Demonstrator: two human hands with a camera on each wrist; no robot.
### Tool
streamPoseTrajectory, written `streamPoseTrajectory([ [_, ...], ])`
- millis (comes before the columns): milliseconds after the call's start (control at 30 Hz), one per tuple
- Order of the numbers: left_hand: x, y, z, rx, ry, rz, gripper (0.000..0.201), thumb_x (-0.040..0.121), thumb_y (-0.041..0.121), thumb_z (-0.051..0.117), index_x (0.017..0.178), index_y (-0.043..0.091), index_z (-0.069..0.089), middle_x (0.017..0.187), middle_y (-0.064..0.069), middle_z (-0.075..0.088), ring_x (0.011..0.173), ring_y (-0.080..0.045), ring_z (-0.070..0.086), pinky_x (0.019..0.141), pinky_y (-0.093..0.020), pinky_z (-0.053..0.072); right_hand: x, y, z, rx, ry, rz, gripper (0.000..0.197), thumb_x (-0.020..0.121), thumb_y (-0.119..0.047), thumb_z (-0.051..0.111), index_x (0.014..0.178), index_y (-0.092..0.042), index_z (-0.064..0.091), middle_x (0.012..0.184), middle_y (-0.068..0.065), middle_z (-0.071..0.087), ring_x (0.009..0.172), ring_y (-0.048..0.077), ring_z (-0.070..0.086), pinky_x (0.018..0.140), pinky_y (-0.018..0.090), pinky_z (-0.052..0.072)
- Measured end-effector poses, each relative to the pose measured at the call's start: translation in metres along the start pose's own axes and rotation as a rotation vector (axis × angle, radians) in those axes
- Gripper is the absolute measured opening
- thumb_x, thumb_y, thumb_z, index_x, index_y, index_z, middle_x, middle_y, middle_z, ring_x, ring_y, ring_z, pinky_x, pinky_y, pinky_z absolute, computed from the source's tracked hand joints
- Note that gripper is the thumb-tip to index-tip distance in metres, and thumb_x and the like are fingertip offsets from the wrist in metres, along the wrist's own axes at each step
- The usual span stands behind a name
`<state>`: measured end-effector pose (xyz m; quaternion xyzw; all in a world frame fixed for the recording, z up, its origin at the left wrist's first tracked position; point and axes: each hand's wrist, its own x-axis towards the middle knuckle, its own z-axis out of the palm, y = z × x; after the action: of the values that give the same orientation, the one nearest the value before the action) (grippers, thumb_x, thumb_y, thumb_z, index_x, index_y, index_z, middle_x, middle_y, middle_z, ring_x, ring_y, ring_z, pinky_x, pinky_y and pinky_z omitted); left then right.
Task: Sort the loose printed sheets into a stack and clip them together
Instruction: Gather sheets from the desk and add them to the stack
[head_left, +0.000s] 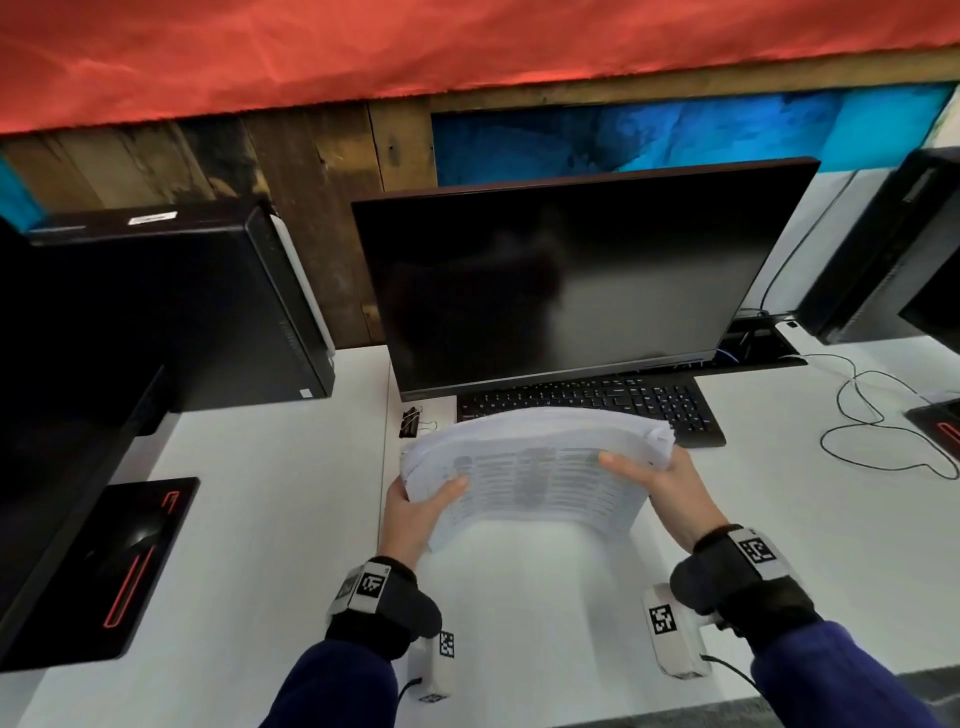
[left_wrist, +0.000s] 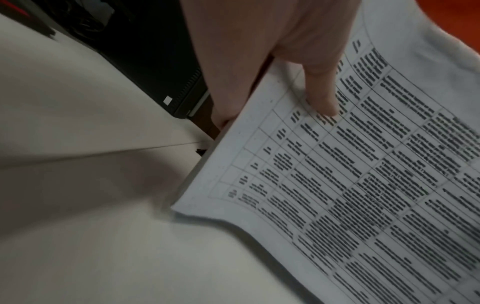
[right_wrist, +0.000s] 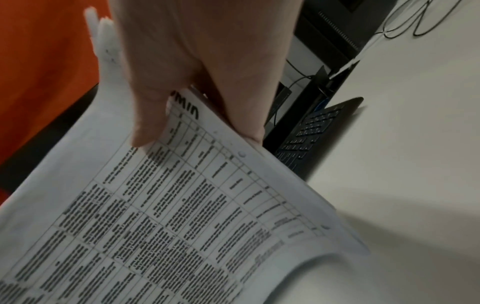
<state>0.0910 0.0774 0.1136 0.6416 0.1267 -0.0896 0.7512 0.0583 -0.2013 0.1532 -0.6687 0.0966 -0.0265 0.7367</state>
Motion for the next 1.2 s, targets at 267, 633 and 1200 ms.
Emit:
streamPoseTrajectory([
  [267, -0.024, 0.038, 0.013, -0.045, 0.057, 0.276, 0.023, 0.090, 0.030, 0.061, 0.103, 0.012, 0.056, 0.088, -0.002, 0.064, 0.078, -0.013, 0.064, 0.062, -0.020, 0.053, -0.018, -0.001, -0.002, -0.599, 0.205, -0.448, 0.060, 0.077, -0.023, 0.078, 0.130, -0.031, 0.052, 0.113, -0.006, 0.049, 0.103, -0.004, 0.050, 0.086, 0.010, 0.041],
  [633, -0.012, 0.049, 0.028, 0.010, 0.218, 0.258, 0.016, 0.088, 0.038, 0.061, 0.083, 0.023, 0.059, 0.076, 0.003, 0.063, 0.072, -0.016, 0.062, 0.063, -0.031, 0.053, -0.012, -0.001, -0.001, -1.332, 0.169, -0.771, 0.044, 0.096, -0.039, 0.035, 0.136, -0.030, 0.052, 0.113, 0.011, 0.057, 0.095, 0.028, 0.055, 0.091, 0.044, 0.038],
  [1200, 0.000, 0.056, 0.030, 0.131, 0.232, 0.255, 0.012, 0.088, 0.034, 0.056, 0.083, 0.030, 0.066, 0.097, -0.007, 0.067, 0.087, -0.023, 0.063, 0.073, -0.037, 0.053, -0.014, -0.007, -0.001, -1.394, 0.126, -0.791, 0.043, 0.097, -0.033, 0.034, 0.136, -0.031, 0.052, 0.102, 0.009, 0.055, 0.089, 0.026, 0.054, 0.094, 0.041, 0.032],
])
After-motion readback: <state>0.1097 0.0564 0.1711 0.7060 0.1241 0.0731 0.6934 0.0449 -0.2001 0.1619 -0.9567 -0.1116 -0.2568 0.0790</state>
